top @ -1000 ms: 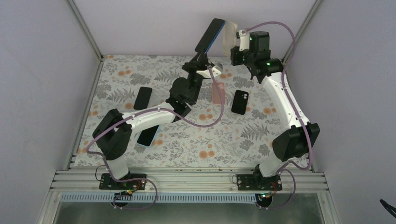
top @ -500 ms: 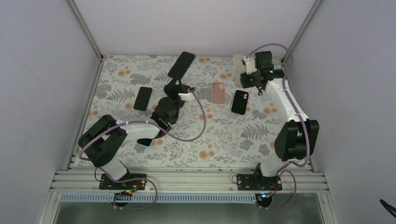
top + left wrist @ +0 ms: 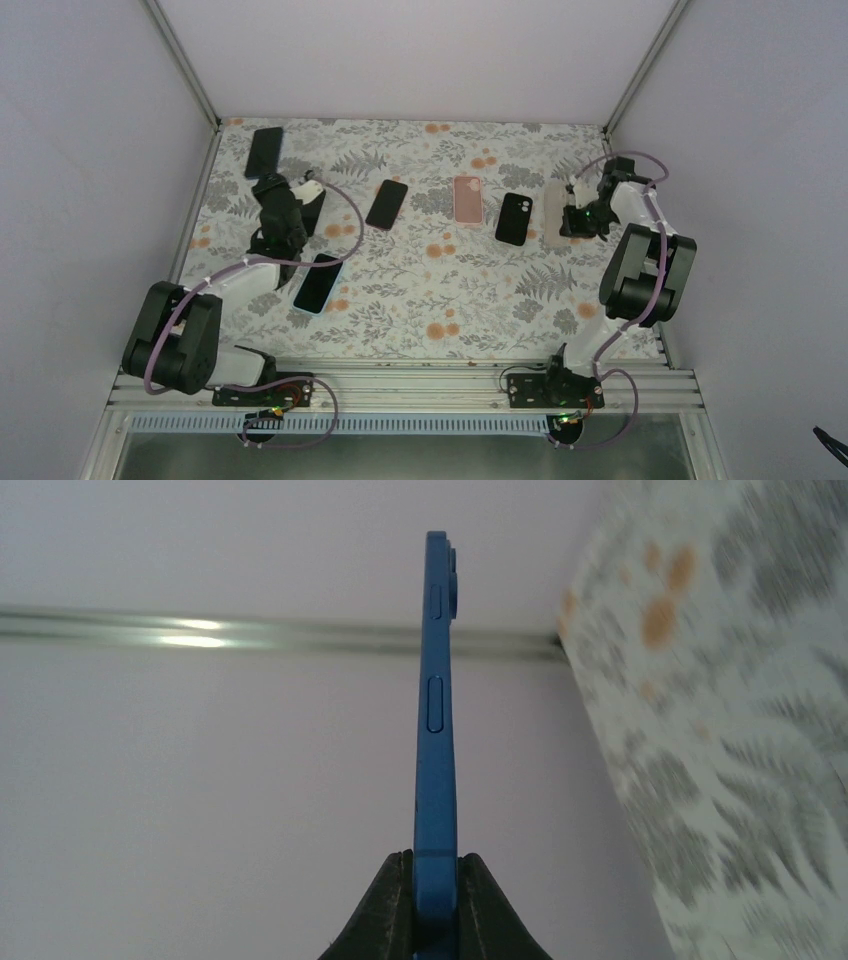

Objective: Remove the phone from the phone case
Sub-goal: Place the phone case at the center of the board, then pick up the phone at the center of the board.

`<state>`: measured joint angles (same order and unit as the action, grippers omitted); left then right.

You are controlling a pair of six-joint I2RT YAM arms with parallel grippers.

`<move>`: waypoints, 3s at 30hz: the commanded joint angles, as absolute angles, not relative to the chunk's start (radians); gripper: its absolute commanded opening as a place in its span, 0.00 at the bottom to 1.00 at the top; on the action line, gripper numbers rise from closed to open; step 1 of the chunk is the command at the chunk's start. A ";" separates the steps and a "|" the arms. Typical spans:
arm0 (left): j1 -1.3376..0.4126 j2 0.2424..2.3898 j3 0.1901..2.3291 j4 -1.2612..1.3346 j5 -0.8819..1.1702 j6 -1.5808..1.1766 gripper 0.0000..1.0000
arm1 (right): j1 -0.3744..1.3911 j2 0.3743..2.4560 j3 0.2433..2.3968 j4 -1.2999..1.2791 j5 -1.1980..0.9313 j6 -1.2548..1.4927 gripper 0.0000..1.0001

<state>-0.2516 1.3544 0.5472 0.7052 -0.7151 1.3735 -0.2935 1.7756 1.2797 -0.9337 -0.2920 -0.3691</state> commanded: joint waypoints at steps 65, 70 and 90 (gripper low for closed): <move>-0.085 1.333 0.622 -0.709 0.093 0.678 0.02 | 0.648 1.276 0.951 -0.829 -0.252 -0.460 0.04; -0.135 1.337 0.607 -0.749 0.108 0.664 0.02 | 0.647 1.258 0.969 -0.851 -0.234 -0.464 0.04; -0.593 1.790 0.984 -0.752 0.376 0.664 0.02 | 0.641 1.250 1.021 -0.879 -0.064 -0.470 0.04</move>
<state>-0.5159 1.6501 0.9123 -0.9039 0.0208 0.6468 0.6357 1.2839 0.9928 -0.8589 -0.1390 -0.4770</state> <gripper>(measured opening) 0.025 0.037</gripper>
